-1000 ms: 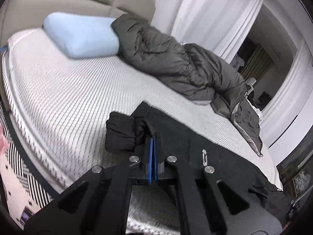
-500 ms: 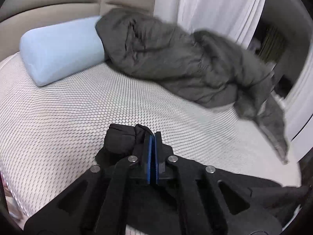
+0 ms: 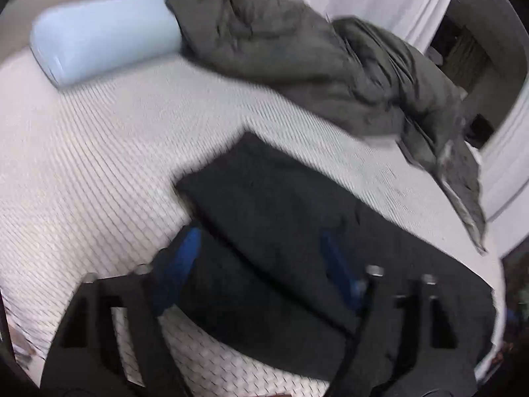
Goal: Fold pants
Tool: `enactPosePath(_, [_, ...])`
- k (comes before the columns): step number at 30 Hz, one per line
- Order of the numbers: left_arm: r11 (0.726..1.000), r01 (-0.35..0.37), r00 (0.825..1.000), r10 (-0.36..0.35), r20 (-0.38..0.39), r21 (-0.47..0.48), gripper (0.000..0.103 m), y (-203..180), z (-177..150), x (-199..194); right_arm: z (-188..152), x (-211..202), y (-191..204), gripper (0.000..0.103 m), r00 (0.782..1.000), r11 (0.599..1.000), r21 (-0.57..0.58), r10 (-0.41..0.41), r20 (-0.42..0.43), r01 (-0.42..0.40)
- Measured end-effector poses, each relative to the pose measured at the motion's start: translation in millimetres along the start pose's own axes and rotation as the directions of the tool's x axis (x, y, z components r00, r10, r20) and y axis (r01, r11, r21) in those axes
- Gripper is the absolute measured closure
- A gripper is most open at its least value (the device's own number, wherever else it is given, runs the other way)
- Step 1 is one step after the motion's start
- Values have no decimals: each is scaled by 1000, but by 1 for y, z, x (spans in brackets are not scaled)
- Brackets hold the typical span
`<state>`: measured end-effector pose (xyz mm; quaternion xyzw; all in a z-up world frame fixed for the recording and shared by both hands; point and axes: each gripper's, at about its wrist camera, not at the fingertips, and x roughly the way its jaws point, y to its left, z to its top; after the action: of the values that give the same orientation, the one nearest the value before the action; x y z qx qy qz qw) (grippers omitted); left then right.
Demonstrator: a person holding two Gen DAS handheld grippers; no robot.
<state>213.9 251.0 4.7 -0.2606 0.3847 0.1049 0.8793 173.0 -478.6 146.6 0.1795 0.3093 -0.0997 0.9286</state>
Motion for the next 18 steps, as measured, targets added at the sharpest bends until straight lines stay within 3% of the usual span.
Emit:
enactPosePath(3, [1000,4,999,-5,-49,-24,51,4,-10,22,-20,-15,3,14,1000,1000,-6,31,-3,-31])
enactPosePath(4, [1000,-3,998,1,-62,-29,65,4,-9,31,-28,-22,1,14,999,999,-4,46,-5,-46])
enactPosePath(5, [999,-14,998,12,-66,-38,92,4,-10,37,-33,-24,1,14,998,998,-2,57,-11,-57])
enactPosePath(6, [999,-15,998,12,-61,-40,101,5,-12,41,-37,-24,1,14,998,998,-1,66,-20,-66])
enactPosePath(12, [998,47,998,-46,40,-28,103,19,-29,-12,-46,-30,-11,14,998,999,15,44,-39,-43])
enactPosePath(18, [999,-40,998,39,-47,-8,103,33,-44,2,-45,-44,-37,14,999,999,49,25,-37,-23])
